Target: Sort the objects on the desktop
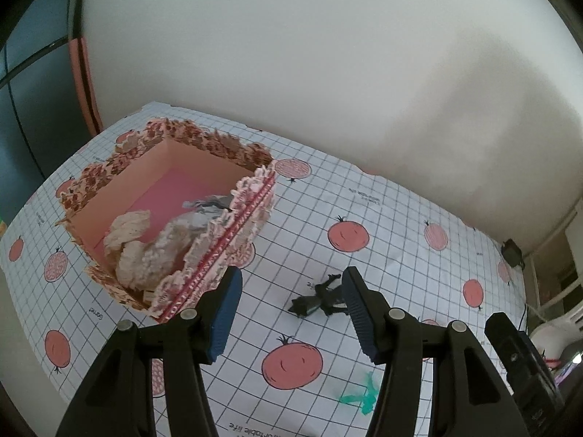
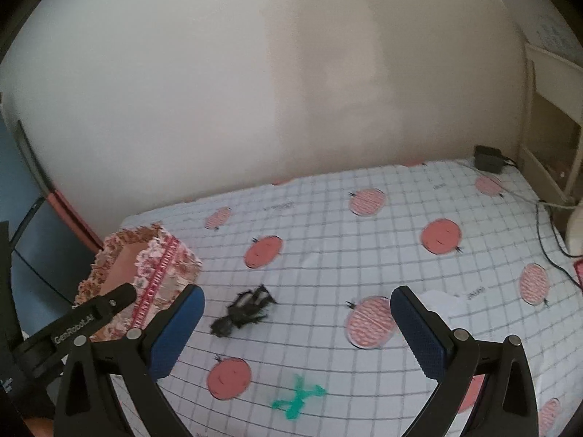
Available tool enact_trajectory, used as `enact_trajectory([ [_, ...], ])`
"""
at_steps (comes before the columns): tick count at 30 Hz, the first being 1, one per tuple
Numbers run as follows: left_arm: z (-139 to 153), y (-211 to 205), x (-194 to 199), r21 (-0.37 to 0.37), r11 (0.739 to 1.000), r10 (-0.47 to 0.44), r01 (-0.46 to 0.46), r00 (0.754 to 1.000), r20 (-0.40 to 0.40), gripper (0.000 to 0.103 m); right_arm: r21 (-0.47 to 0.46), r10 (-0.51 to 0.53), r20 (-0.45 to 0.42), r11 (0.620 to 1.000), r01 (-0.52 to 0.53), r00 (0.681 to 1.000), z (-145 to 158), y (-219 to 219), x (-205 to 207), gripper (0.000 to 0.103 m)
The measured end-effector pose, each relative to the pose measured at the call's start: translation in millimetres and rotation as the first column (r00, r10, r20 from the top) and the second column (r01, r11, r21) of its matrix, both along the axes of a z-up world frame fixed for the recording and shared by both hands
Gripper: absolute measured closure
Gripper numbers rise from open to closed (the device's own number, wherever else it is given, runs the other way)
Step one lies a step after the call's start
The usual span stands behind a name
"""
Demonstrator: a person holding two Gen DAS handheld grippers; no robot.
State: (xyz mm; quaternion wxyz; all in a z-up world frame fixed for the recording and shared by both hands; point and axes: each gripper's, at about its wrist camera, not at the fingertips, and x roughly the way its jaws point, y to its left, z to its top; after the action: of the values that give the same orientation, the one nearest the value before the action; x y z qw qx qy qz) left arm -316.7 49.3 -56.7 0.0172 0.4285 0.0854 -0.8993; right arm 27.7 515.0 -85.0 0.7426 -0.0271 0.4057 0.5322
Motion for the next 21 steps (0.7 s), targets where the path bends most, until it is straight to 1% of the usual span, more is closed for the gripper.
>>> enact_trajectory([
  [3, -1, 8, 0, -0.015, 1.0, -0.014, 0.014, 1.0, 0.002, 0.045, -0.048, -0.035, -0.004, 0.998, 0.034, 0.999, -4, -5, 11, 0.0],
  [6, -3, 15, 0, -0.026, 0.999, -0.027, 0.028, 1.0, 0.008, 0.045, -0.105, -0.086, 0.029, 0.991, 0.088, 0.996, -7, -10, 21, 0.0],
  [8, -4, 21, 0, -0.032, 0.999, -0.038, 0.038, 0.999, 0.01, 0.045, -0.114, -0.114, 0.046, 0.986, 0.119, 0.992, -7, -15, 28, 0.0],
  [13, -5, 33, 1, -0.051, 0.997, -0.062, 0.063, 0.998, 0.011, 0.045, -0.111, -0.175, 0.05, 0.977, 0.18, 0.983, -10, -29, 46, 0.0],
  [15, -6, 37, 1, -0.059, 0.996, -0.071, 0.071, 0.997, 0.013, 0.045, -0.121, -0.205, 0.11, 0.969, 0.218, 0.973, -9, -33, 51, 0.0],
  [17, -8, 42, 1, -0.064, 0.995, -0.08, 0.081, 0.997, 0.016, 0.045, -0.133, -0.251, 0.199, 0.951, 0.28, 0.947, -7, -36, 52, 0.0],
  [18, -8, 43, 1, -0.066, 0.994, -0.083, 0.084, 0.996, 0.018, 0.045, -0.144, -0.265, 0.227, 0.943, 0.302, 0.937, -8, -37, 53, 0.0],
  [19, -9, 45, 1, -0.069, 0.994, -0.086, 0.088, 0.996, 0.02, 0.045, -0.147, -0.277, 0.24, 0.937, 0.317, 0.93, -8, -38, 55, 0.0],
  [21, -11, 50, 0, -0.073, 0.992, -0.097, 0.099, 0.995, 0.025, 0.045, -0.14, -0.282, 0.231, 0.937, 0.319, 0.931, -10, -41, 60, 0.0],
])
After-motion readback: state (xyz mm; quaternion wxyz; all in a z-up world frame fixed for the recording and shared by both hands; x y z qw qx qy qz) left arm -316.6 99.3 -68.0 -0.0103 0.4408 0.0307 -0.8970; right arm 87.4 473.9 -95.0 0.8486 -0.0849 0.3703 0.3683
